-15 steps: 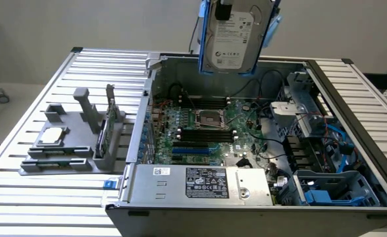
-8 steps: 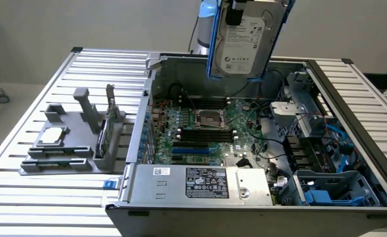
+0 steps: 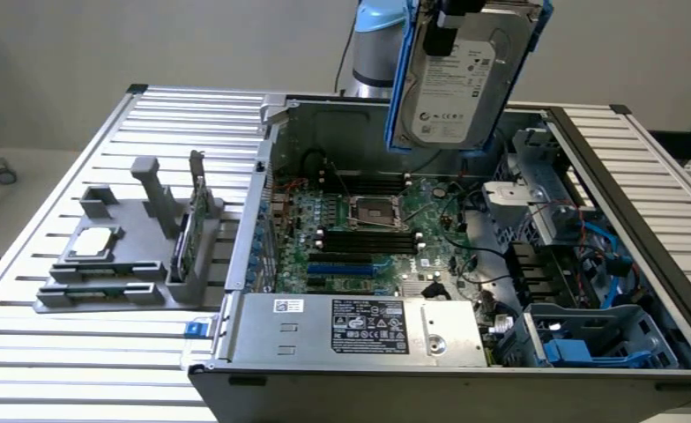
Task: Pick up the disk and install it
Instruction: 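Pick up the disk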
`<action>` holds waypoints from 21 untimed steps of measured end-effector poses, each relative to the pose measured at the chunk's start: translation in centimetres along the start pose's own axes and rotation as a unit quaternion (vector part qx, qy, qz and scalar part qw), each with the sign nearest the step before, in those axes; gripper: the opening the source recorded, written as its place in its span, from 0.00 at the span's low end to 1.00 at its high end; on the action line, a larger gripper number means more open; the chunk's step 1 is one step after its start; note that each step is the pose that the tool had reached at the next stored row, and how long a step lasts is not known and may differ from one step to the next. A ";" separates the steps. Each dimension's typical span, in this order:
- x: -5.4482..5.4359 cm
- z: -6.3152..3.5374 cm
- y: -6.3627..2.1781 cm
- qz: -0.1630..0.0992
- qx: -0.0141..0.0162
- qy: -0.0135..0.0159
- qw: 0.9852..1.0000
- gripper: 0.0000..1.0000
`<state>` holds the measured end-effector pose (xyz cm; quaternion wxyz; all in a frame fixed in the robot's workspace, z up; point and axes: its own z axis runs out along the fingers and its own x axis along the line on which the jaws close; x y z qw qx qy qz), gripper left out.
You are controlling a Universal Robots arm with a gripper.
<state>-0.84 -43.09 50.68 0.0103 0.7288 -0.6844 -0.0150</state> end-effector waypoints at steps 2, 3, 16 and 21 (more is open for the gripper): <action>0.4 0.01 -0.36 0.000 0.000 0.000 1.000 0.32; 0.7 0.02 -0.53 0.000 0.000 0.000 1.000 0.32; 3.6 0.11 -2.32 0.000 0.000 0.000 1.000 0.32; 4.8 0.15 -2.85 0.000 0.000 0.000 1.000 0.32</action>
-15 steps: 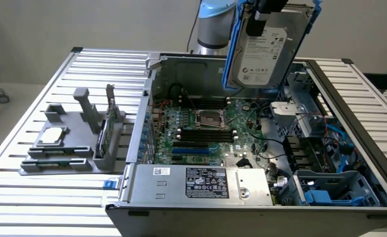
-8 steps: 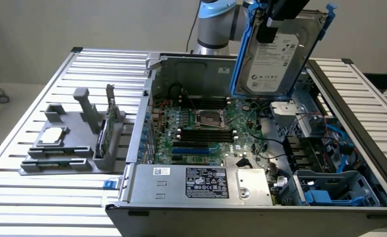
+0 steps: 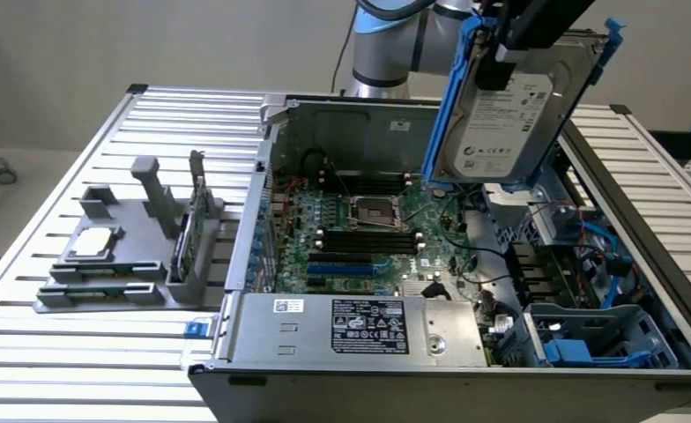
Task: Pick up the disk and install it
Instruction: 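Pick up the disk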
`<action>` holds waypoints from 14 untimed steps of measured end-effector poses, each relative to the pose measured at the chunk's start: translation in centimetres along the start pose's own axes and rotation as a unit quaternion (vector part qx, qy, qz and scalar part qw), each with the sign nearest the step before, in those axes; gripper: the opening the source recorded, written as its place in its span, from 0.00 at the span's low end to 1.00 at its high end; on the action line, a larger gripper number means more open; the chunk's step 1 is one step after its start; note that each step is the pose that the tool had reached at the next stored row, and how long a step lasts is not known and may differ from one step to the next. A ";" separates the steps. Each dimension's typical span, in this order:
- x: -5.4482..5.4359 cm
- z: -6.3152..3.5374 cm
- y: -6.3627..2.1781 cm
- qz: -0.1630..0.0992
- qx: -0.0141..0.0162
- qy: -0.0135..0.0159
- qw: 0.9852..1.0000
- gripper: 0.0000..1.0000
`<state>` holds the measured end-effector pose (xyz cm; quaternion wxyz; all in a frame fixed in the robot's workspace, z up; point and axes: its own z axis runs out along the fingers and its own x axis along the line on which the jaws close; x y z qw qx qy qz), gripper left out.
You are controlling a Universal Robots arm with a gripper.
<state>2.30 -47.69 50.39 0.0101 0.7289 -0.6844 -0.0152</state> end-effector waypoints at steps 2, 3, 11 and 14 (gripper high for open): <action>0.5 0.02 -0.20 0.000 0.000 0.000 1.000 0.32; 0.7 0.03 -0.30 0.000 0.000 0.000 1.000 0.32; 3.0 0.21 -1.01 0.000 0.000 0.000 1.000 0.32; 3.8 0.28 -1.16 0.000 0.000 0.000 1.000 0.32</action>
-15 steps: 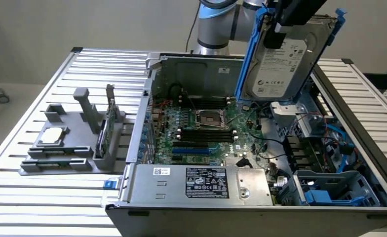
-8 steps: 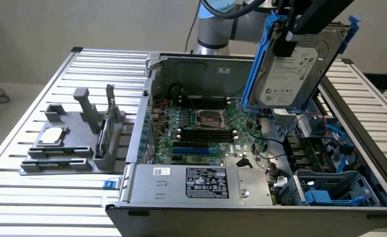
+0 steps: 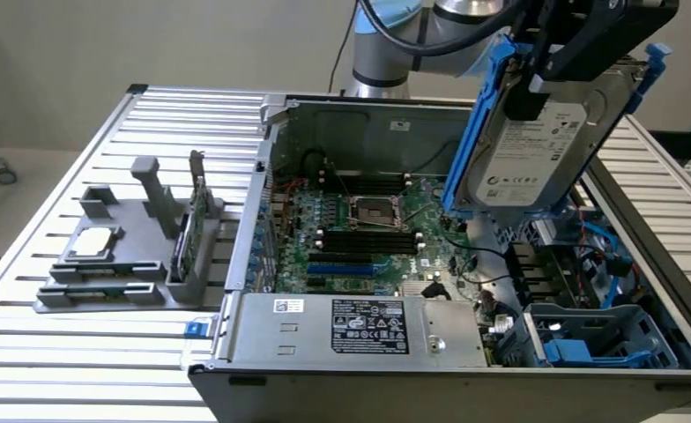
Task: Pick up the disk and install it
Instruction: 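Pick up the disk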
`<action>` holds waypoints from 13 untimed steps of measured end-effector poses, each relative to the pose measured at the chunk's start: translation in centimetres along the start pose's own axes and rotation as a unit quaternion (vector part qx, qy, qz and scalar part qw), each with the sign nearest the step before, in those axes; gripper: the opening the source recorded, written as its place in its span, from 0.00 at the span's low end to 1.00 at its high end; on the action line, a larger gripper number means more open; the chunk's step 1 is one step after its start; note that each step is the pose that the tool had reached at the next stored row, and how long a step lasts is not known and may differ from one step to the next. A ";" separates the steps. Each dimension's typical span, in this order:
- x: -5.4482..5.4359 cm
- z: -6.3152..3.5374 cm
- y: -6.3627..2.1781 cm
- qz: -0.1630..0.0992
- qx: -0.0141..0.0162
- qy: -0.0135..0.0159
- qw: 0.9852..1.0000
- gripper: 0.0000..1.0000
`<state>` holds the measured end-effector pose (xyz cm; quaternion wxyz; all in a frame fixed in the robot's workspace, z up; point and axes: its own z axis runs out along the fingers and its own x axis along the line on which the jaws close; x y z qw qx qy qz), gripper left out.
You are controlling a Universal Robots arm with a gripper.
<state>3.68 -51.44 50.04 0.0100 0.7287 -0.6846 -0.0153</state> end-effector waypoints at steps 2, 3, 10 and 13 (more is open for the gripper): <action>0.8 0.07 -0.16 0.000 0.000 0.000 1.000 0.32; 1.1 0.10 -0.21 0.000 0.000 0.000 1.000 0.32; 3.2 0.42 -0.60 0.000 0.000 0.000 1.000 0.32; 4.2 0.59 -0.81 0.000 0.000 0.000 1.000 0.32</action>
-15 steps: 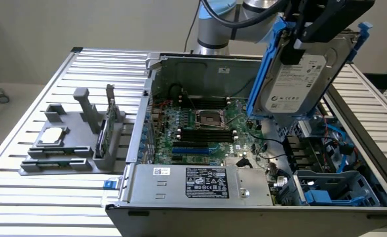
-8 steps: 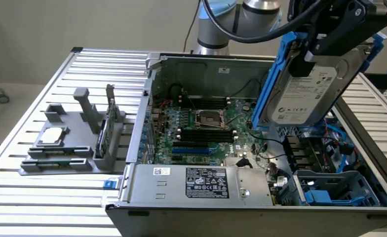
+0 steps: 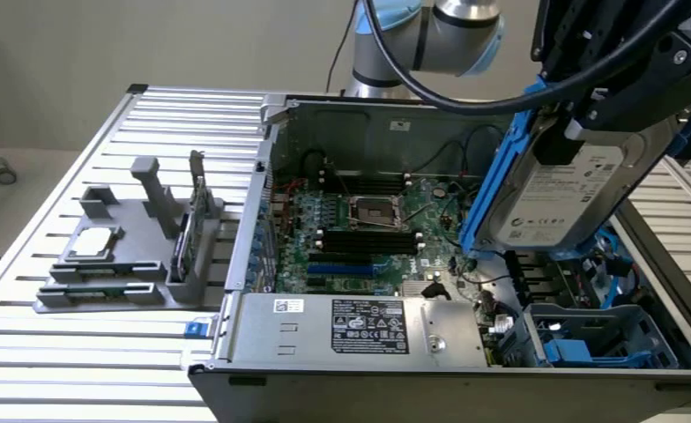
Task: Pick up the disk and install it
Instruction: 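Pick up the disk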
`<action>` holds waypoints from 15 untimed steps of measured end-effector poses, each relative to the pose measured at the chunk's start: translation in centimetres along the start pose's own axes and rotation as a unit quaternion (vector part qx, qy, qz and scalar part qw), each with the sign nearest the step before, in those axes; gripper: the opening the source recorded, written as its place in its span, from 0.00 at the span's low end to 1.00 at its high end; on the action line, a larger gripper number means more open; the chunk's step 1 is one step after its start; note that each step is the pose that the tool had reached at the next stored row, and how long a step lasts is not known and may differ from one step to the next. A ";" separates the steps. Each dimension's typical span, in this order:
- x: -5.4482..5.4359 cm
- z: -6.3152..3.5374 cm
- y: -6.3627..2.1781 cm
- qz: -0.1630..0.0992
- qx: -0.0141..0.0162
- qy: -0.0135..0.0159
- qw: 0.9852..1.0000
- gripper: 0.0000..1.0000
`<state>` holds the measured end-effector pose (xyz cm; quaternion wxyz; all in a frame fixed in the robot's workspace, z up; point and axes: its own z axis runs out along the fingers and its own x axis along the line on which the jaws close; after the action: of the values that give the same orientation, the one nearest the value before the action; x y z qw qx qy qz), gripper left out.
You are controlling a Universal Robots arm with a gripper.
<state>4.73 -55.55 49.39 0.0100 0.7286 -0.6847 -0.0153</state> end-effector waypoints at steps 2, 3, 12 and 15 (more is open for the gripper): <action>0.6 0.12 -0.19 0.000 0.000 0.000 1.000 0.32; 0.9 0.19 -0.29 0.000 0.000 0.000 1.000 0.32; 3.0 0.94 -2.99 0.000 0.000 0.000 1.000 0.32; 3.4 1.28 -4.32 0.000 0.000 0.000 1.000 0.32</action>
<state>9.20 -58.65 47.93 0.0100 0.7286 -0.6847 -0.0153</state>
